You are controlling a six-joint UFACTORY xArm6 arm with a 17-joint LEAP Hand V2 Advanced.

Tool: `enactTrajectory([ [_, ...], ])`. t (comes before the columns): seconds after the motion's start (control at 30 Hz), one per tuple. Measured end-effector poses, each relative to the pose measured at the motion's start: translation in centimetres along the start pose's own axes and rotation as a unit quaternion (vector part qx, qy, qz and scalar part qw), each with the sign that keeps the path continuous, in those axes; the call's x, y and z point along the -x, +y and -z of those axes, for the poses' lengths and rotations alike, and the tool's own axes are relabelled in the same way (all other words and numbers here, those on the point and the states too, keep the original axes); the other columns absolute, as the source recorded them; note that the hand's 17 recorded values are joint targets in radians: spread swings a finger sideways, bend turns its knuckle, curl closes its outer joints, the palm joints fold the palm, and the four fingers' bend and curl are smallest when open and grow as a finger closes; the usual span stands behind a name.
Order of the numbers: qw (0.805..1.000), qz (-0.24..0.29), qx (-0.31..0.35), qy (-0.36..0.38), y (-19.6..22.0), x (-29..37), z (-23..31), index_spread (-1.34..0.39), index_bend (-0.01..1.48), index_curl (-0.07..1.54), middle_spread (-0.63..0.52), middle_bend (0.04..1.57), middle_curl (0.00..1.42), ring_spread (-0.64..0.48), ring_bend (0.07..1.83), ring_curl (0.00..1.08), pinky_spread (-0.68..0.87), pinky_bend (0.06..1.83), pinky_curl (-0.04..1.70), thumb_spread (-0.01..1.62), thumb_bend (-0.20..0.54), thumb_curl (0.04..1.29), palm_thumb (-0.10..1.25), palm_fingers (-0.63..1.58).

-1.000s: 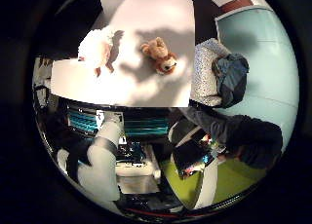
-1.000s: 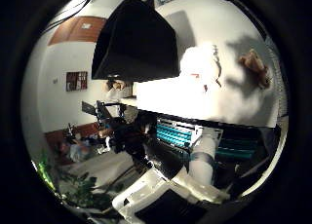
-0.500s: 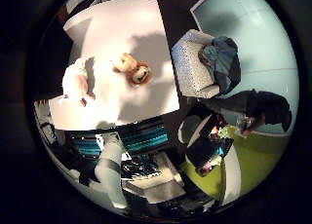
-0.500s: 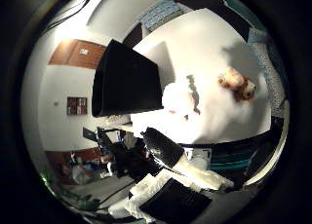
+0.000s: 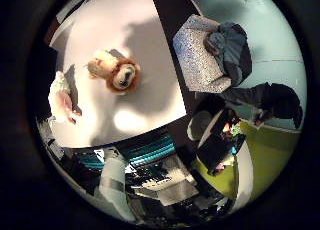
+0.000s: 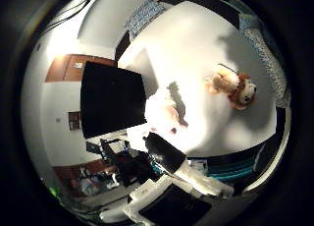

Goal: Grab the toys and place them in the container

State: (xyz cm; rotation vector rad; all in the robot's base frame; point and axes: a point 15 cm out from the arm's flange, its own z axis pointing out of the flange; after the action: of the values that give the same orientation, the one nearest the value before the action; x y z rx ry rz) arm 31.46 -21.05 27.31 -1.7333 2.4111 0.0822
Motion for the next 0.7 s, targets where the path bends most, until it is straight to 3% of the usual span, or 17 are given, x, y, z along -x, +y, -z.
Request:
enactTrajectory([
  [0.7,0.997,-0.019,0.074,-0.002,-1.1,-4.7,-10.9,-0.31,0.16,0.27,0.00,0.20,0.33,0.19,0.35,0.23,0.44,0.43,0.28,1.12,-0.021,0.28,0.43,0.18],
])
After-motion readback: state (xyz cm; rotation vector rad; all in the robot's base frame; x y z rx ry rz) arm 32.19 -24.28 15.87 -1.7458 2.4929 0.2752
